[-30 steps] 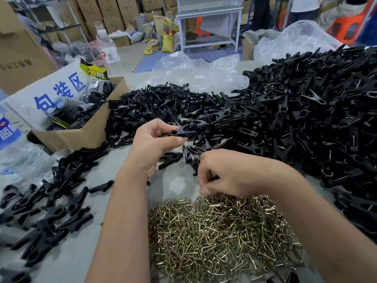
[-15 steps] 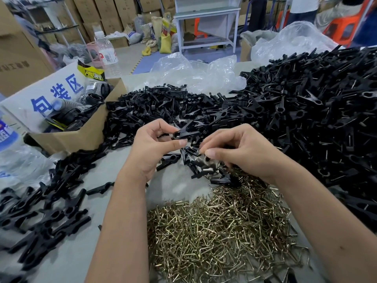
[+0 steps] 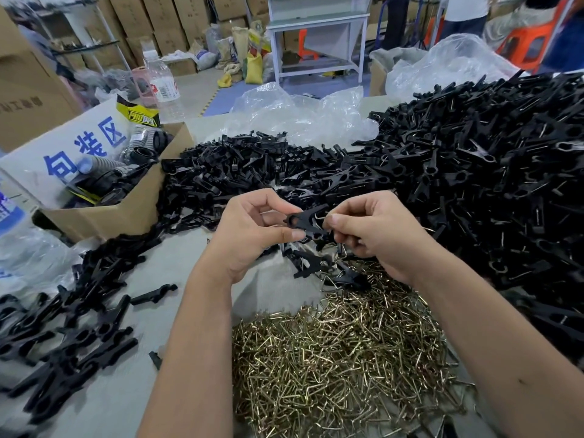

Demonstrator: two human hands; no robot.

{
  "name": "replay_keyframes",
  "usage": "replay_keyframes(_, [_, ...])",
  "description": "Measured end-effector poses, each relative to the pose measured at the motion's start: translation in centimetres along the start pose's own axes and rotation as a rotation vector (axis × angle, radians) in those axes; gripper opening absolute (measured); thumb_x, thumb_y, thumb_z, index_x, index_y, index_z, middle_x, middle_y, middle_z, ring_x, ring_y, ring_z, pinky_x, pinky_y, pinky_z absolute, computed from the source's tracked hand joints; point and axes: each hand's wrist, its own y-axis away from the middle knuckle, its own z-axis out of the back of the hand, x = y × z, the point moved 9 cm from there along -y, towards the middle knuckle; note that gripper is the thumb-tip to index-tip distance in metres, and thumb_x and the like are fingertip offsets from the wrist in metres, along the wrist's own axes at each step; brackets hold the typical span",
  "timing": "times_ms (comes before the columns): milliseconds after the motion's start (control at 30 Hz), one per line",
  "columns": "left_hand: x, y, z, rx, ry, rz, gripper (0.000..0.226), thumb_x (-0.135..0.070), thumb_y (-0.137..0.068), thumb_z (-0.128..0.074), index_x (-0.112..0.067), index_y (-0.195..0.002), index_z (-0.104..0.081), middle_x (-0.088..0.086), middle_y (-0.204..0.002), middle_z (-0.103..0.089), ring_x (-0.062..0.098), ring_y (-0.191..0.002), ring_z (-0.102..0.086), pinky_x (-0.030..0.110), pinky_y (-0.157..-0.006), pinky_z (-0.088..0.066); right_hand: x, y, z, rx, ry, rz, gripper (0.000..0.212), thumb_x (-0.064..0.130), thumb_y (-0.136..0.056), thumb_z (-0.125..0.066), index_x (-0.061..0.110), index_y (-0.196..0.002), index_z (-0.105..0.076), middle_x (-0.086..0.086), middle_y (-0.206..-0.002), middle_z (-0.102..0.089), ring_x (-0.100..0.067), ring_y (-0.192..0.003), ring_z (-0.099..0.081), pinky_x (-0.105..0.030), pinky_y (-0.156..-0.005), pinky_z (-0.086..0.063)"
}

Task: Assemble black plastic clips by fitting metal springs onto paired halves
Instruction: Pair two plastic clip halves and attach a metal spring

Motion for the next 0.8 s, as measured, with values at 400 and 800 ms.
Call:
replay_keyframes(400, [0.5, 0.0, -0.5, 0.024, -0.134, 0.036, 0.032, -0.004, -0.057, -0.093, -0.019, -0.081, -0.078, 0.009, -0.085, -0.079, 0.02, -0.082, -0.076, 0.029, -0.072, -0.059, -0.1, 0.1, 0.4, -0.062, 0.143, -0.015, 0.022, 0.007, -0.093, -0.072, 0.008, -0.07, -0.072, 0.0, -0.055, -0.062, -0.018, -0.053, -0.045, -0.023, -0.044, -0.035])
replay_keyframes(800, [-0.4, 0.1, -0.8, 0.02, 0.088, 0.001, 0.033, 0.001, -0.059, -0.09, -0.02, -0.079, -0.075, 0.016, -0.094, -0.079, 0.028, -0.088, -0.077, 0.035, -0.077, -0.063, -0.3, 0.5, -1.4, 0.1, -0.354, -0.054, 0.021, 0.024, -0.079, -0.08, 0.006, -0.077, -0.069, -0.002, -0.065, -0.058, -0.008, -0.051, -0.044, -0.016, -0.037, -0.029])
